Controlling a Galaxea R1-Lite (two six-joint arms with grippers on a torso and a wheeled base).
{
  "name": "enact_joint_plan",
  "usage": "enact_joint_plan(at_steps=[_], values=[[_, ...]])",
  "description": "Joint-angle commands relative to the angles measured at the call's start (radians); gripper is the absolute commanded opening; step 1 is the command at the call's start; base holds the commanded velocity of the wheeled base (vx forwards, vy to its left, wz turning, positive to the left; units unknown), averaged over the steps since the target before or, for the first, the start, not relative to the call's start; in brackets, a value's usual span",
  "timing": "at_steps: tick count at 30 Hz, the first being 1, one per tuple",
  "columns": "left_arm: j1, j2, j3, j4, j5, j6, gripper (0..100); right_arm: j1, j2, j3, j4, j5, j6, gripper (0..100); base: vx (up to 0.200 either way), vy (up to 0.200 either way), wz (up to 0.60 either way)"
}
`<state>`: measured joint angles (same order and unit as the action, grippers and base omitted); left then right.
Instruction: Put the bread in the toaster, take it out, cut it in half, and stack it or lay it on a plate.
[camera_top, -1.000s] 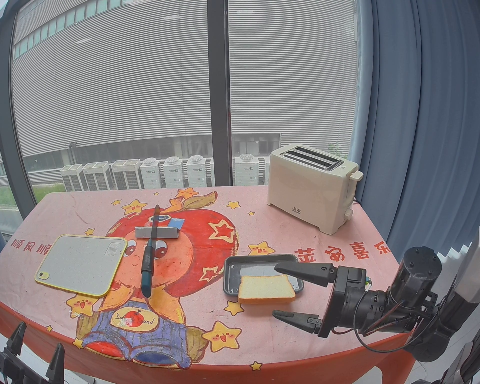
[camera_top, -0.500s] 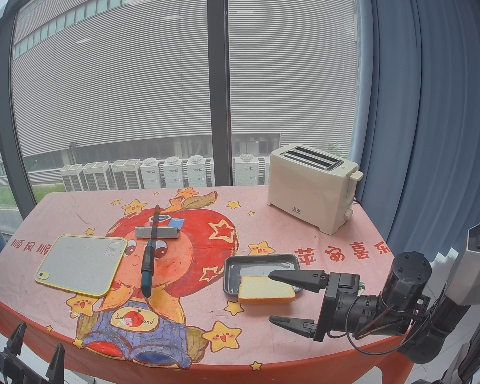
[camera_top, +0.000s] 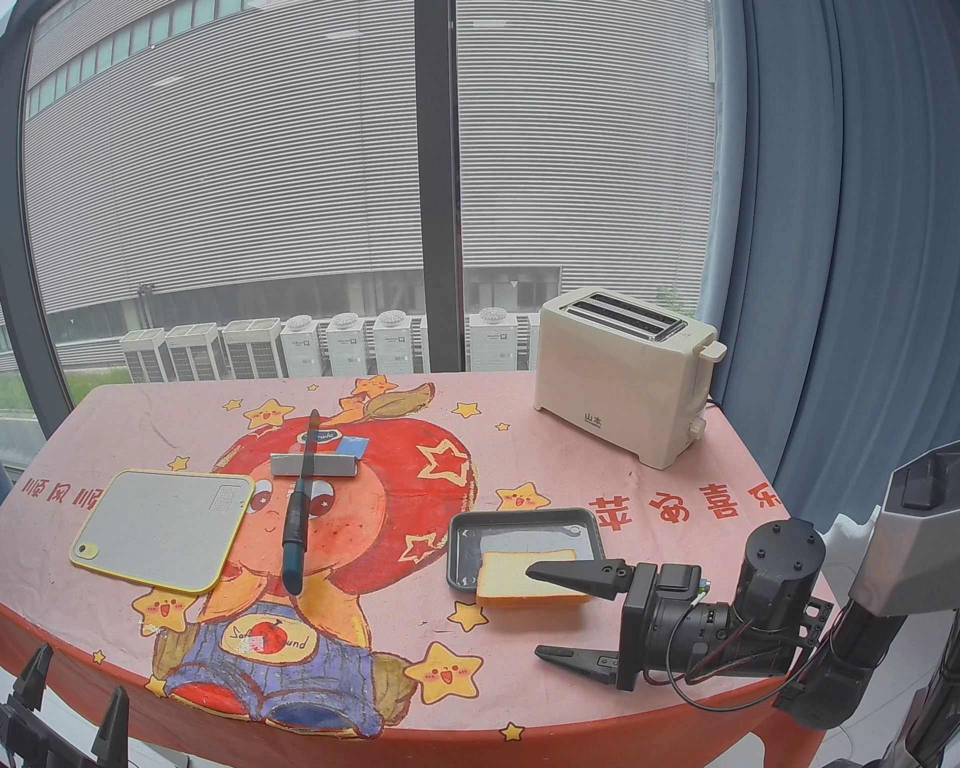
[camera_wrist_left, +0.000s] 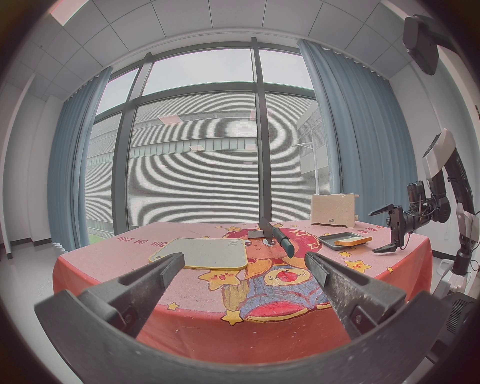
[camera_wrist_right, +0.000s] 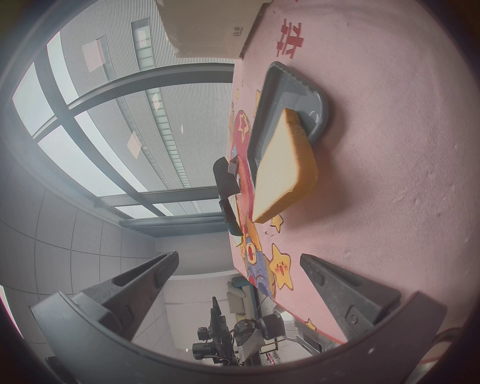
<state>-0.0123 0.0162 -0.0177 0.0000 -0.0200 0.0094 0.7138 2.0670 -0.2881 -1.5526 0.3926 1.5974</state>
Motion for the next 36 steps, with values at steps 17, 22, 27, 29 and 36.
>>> enact_joint_plan(at_steps=[17, 22, 27, 29, 36], values=[[0.0, -0.005, 0.016, 0.0, 0.0, 0.0, 100, -0.079, 0.027, -0.043, -0.008, -0.006, 0.006, 100, 0.0, 0.0, 0.0], [0.0, -0.005, 0.016, 0.0, 0.0, 0.0, 100, -0.08, 0.025, -0.04, -0.008, -0.011, 0.006, 100, 0.0, 0.0, 0.0], [0.0, -0.005, 0.016, 0.0, -0.001, 0.0, 100, -0.083, 0.025, -0.039, -0.006, -0.024, 0.007, 100, 0.0, 0.0, 0.0], [0.0, -0.005, 0.016, 0.0, -0.001, 0.0, 100, -0.085, 0.028, -0.039, -0.006, -0.024, 0.007, 100, 0.0, 0.0, 0.0], [0.0, -0.005, 0.016, 0.0, -0.001, 0.0, 100, -0.097, 0.033, -0.039, -0.006, -0.04, 0.004, 100, 0.0, 0.0, 0.0]])
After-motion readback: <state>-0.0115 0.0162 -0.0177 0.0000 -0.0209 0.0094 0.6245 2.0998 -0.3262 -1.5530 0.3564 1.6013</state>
